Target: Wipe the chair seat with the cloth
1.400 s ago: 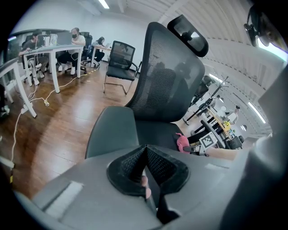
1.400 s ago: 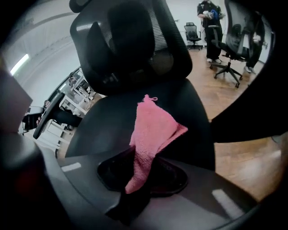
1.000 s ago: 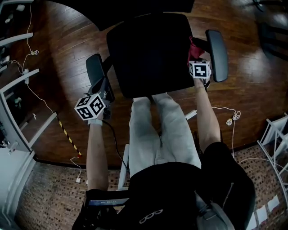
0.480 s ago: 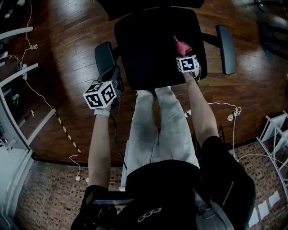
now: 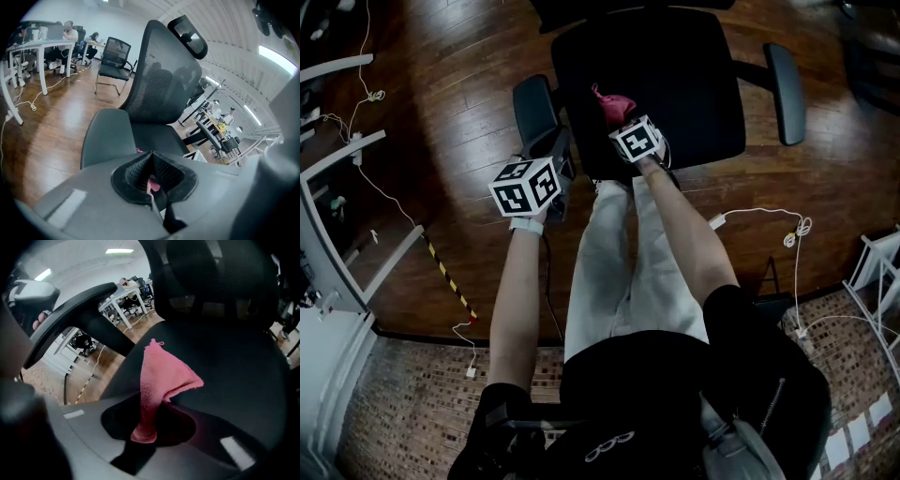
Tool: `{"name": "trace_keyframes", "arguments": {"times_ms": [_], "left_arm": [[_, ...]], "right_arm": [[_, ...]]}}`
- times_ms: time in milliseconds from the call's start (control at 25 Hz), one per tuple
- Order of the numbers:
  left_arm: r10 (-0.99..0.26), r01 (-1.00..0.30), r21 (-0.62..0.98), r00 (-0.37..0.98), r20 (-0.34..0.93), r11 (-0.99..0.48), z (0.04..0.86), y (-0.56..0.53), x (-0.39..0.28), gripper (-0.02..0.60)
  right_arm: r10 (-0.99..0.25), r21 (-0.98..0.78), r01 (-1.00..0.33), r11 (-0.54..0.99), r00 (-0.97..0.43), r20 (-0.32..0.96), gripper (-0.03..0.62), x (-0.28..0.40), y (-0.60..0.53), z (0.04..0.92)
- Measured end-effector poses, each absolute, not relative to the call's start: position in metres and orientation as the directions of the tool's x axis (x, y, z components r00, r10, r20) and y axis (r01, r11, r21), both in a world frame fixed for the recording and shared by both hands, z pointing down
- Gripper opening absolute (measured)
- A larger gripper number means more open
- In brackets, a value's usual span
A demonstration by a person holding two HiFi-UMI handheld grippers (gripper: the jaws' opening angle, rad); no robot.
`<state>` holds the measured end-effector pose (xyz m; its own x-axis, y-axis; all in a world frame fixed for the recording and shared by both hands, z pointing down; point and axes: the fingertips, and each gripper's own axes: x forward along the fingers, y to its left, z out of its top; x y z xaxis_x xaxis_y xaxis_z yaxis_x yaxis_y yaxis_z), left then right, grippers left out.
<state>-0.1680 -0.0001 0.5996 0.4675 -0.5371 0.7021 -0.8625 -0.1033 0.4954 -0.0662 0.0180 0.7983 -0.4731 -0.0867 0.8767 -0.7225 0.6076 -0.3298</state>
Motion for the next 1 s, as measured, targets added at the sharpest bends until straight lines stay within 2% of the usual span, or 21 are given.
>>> {"name": "trace_keyframes", "arguments": {"times_ms": [280,440,600,800,1000], "left_arm": [[-0.539,-0.863,0.496,0.464,0.702,-0.097,0.598,0.005,-0.170,-0.006],[-0.521,-0.865,0.492,0.465,0.716,-0.095,0.600,0.017,-0.171,-0.006],[-0.514,-0.877,0.470,0.450,0.730,-0.099,0.601,0.023,-0.172,-0.006],[-0.493,-0.894,0.438,0.423,0.760,-0.092,0.606,0.023,-0.173,-0.006],[-0.495,-0.894,0.439,0.423,0.760,-0.090,0.606,0.022,-0.174,-0.006]], "right_arm": [[0.062,-0.591,-0.556,0.584,-0.695,0.716,0.069,-0.143,0.059,0.765],[0.127,-0.711,-0.460,0.532,-0.787,0.604,0.069,-0.153,0.080,0.762],[0.045,-0.669,-0.552,0.498,-0.754,0.656,0.069,-0.107,0.062,0.775],[-0.040,-0.530,-0.711,0.462,-0.614,0.789,0.069,-0.010,0.034,0.793],[-0.107,-0.399,-0.800,0.447,-0.491,0.865,0.069,0.087,0.013,0.801]]}}
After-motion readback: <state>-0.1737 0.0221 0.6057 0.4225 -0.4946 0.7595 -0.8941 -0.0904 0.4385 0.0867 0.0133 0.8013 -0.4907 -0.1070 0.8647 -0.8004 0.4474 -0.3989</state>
